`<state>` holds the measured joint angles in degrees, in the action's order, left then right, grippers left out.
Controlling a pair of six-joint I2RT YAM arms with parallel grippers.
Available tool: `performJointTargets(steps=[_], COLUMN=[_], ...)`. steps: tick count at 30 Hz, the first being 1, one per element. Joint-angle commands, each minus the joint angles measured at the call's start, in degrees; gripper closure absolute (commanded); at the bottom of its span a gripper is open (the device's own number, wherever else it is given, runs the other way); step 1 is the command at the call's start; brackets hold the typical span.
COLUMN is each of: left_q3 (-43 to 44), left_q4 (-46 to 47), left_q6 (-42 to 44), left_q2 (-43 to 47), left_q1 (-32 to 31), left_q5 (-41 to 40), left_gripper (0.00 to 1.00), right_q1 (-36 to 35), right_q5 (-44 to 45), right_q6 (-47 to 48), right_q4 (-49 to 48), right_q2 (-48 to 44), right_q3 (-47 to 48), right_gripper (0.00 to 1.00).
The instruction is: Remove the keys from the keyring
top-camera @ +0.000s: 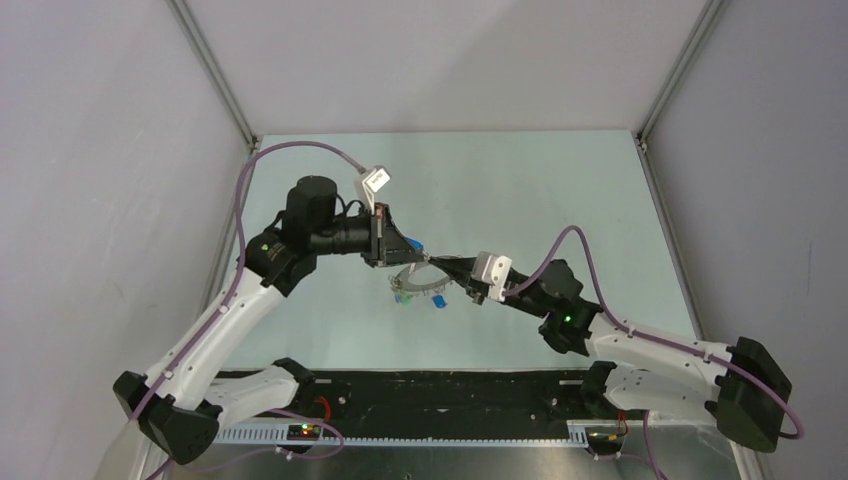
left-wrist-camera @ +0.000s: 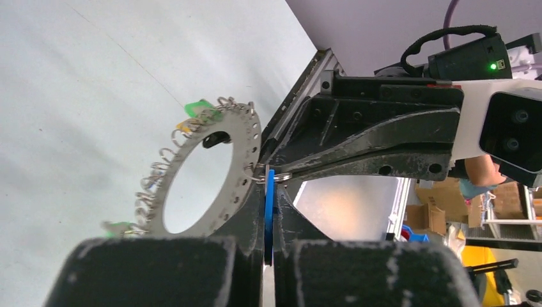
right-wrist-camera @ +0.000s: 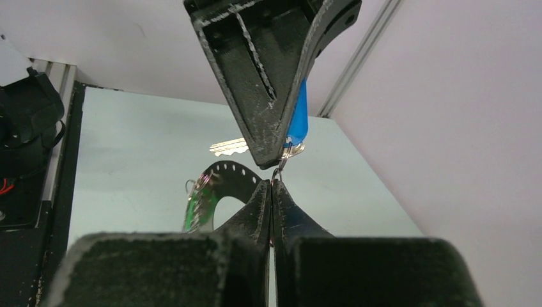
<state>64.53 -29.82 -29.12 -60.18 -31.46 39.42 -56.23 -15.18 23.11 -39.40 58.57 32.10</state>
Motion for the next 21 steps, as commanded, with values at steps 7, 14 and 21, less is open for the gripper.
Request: performJointTargets(steps=[7,14,21], left_q3=[0.37,-0.21,-2.04], left_q4=[3.45,3.43,3.38], left_q6=[-1.84,-1.05,4.33], left_q2=[-1.98,-3.47,-2.81], left_q1=[1.34,0.46,2.30], left_q5=[3.69,4.63,-6.26], left_gripper=[1.00,1.00,1.00], right_q1=[-2.52,-3.34,-1.86], right_q5=[-5.99,-2.85,4.77], right_q6=[5.44,6.40,4.43], right_q4=[-0.17,-2.16,6.06], right_q2=[-6.06,-4.82,-10.05], right_q3=[1.74,1.74,1.74], right_gripper=[1.00,1.00,1.00])
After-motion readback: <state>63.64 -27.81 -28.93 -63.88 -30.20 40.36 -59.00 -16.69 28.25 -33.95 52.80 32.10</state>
